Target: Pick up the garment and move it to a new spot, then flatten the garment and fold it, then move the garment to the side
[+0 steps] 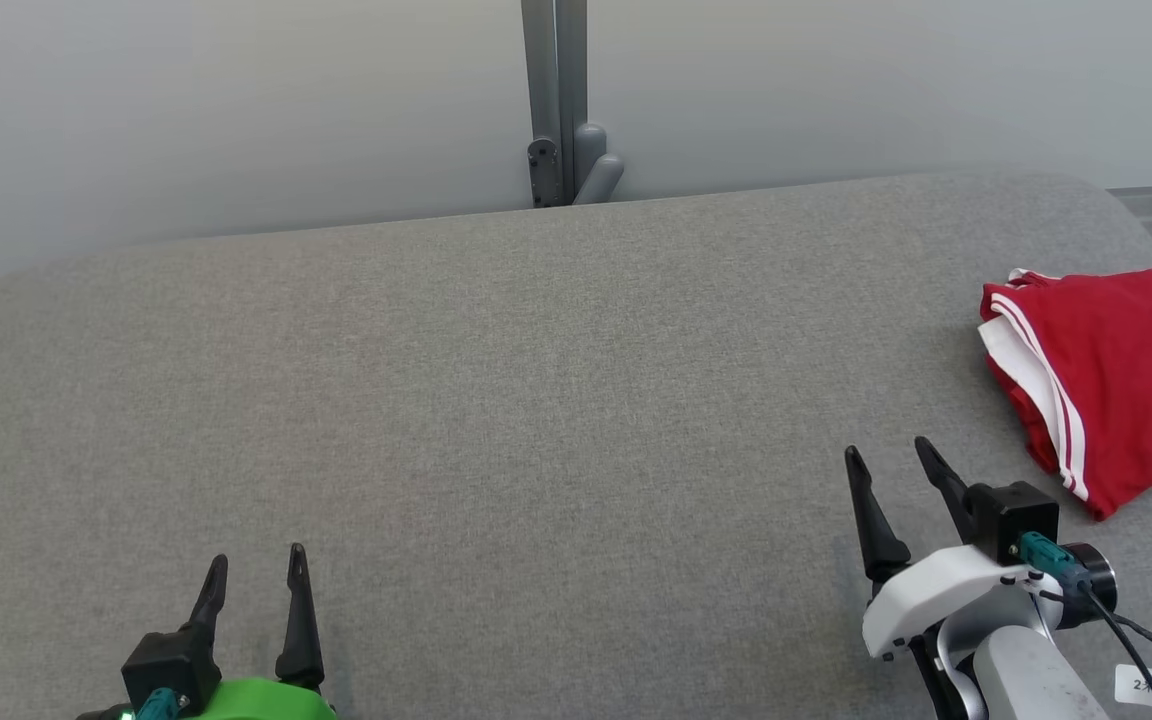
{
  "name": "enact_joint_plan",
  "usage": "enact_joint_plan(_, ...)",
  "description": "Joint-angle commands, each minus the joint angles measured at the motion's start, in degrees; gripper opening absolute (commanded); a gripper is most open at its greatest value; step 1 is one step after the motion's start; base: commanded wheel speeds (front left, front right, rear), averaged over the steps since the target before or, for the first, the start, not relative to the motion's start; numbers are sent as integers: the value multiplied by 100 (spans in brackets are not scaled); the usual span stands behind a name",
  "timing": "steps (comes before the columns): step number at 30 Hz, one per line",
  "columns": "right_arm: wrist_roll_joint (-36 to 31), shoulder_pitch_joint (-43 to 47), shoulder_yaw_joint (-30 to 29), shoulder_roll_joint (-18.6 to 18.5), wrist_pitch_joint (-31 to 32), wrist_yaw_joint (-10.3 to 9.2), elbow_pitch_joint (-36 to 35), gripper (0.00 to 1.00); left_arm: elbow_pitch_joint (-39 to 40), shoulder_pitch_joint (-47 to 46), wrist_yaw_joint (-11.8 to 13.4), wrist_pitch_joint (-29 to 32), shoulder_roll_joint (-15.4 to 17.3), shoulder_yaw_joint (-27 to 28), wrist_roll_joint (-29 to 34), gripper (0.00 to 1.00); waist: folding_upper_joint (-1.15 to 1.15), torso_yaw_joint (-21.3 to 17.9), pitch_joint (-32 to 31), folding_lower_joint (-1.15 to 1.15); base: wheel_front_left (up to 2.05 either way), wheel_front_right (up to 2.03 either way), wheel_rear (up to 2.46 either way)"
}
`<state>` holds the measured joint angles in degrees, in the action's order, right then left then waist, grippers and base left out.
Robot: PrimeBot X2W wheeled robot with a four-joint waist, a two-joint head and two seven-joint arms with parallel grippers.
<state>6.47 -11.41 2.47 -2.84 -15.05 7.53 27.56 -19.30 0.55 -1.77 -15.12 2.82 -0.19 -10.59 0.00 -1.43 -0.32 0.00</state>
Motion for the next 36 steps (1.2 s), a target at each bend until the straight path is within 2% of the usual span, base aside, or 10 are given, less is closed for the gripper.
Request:
enact_joint_plan(1,16,66,-8,-18,-14,-9,-32,100,-33,3,0,2,19,4,-24,100,0,5,-9,0,0,0,0)
enact_joint_plan(16,5,212,-21,-18,-14,-9,-145,100,-35,-45,-225,2,20,94,-162,100,0,44,4,0,0,0,0)
enact_joint_plan(36,-60,127,-72,-18,-14,-9,61,100,-44,34,-161,2,21,-27,-109,100,0,30,42,0,0,0,0)
